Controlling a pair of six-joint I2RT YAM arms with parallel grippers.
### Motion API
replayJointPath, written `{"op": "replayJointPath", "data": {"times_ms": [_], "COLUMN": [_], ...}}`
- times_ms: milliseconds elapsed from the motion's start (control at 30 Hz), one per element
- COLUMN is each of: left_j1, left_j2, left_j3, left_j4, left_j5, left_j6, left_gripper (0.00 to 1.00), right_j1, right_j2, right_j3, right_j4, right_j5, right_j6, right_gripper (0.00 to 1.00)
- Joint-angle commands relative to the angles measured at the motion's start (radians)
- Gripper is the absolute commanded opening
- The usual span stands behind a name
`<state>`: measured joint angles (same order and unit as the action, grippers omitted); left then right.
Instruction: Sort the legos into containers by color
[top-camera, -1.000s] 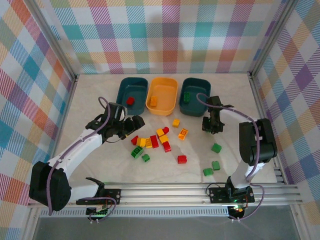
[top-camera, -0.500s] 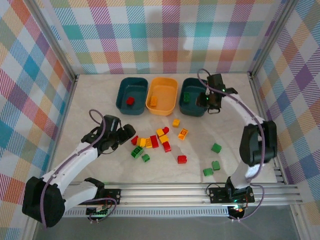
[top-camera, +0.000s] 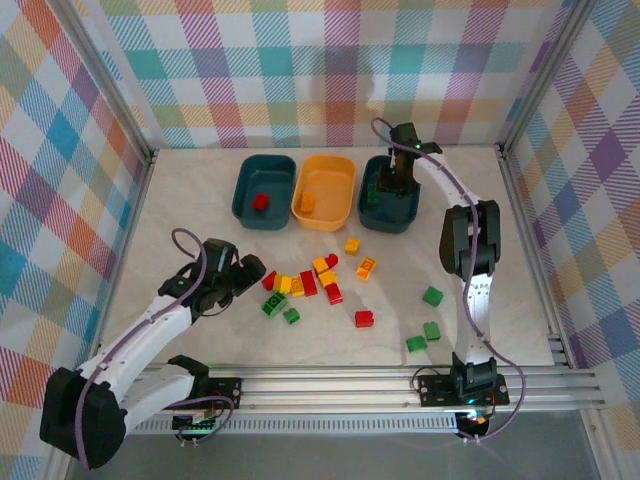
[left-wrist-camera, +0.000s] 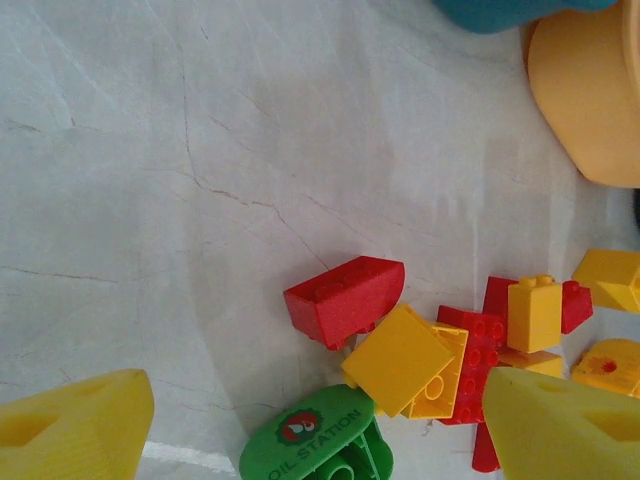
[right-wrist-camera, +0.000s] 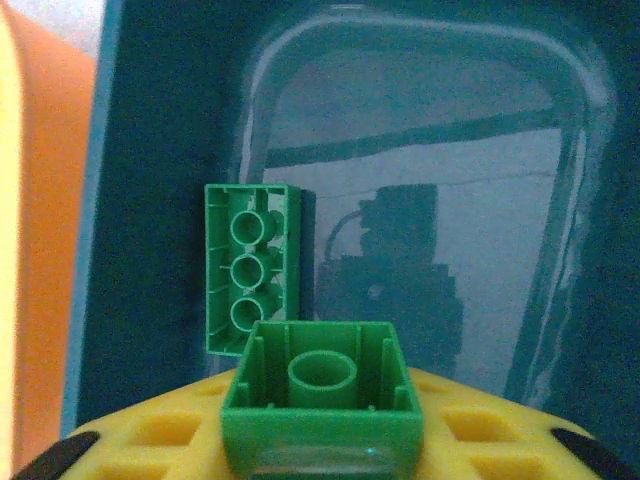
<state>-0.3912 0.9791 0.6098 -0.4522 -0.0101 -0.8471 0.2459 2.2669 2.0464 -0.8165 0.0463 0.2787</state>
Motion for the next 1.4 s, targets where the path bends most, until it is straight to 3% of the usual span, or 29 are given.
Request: {"op": "replayJointPath", "data": {"times_ms": [0, 133, 233, 400, 467, 567, 733, 900, 1033, 1133, 1200, 1367], "left_j1": [0.002, 0.002, 0.002, -0.001, -0.009, -0.036, -0.126, -0.191, -0.198, -0.198, -0.198, -0.198], "left_j2": [-0.019, -0.01, -0.01, -0.011, 0.01, 0.065, 0.199, 0.304, 0.297, 0.263, 0.242, 0.204], "left_j3": [0.003, 0.026, 0.042, 0.05, 0.048, 0.054, 0.144, 0.232, 0.221, 0.213, 0.213, 0.206], "left_j4": [0.0, -0.011, -0.022, -0.008, 0.015, 0.072, 0.118, 0.103, 0.085, 0.048, 0.025, 0.0], "left_j5": [-0.015, 0.003, 0.013, 0.039, 0.059, 0.108, 0.152, 0.187, 0.175, 0.152, 0.137, 0.115], "left_j6": [-0.006, 0.0, -0.001, -0.002, -0.001, 0.012, 0.073, 0.12, 0.123, 0.135, 0.143, 0.144], "left_gripper": [0.86, 0.86, 0.86, 0.86, 0.86, 0.86, 0.86, 0.84, 0.84, 0.85, 0.86, 0.86], "right_j1": [0.004, 0.004, 0.01, 0.098, 0.192, 0.315, 0.413, 0.42, 0.42, 0.42, 0.42, 0.42], "right_j2": [-0.006, -0.064, -0.147, -0.441, -0.595, -0.726, -0.755, -0.669, -0.593, -0.555, -0.542, -0.543], "right_j3": [0.066, 0.038, -0.042, -0.466, -0.705, -0.943, -1.086, -1.034, -1.013, -1.017, -1.019, -1.034], "right_j4": [-0.096, -0.089, -0.064, 0.132, 0.26, 0.349, 0.395, 0.361, 0.378, 0.403, 0.415, 0.399], "right_j5": [0.026, 0.023, 0.02, 0.022, 0.099, 0.142, 0.143, 0.105, 0.096, 0.125, 0.142, 0.206], "right_j6": [-0.017, -0.027, -0.018, 0.097, 0.194, 0.357, 0.513, 0.5, 0.51, 0.523, 0.52, 0.508], "right_gripper": [0.5, 0.57, 0.57, 0.59, 0.67, 0.7, 0.72, 0.78, 0.79, 0.77, 0.7, 0.39]}}
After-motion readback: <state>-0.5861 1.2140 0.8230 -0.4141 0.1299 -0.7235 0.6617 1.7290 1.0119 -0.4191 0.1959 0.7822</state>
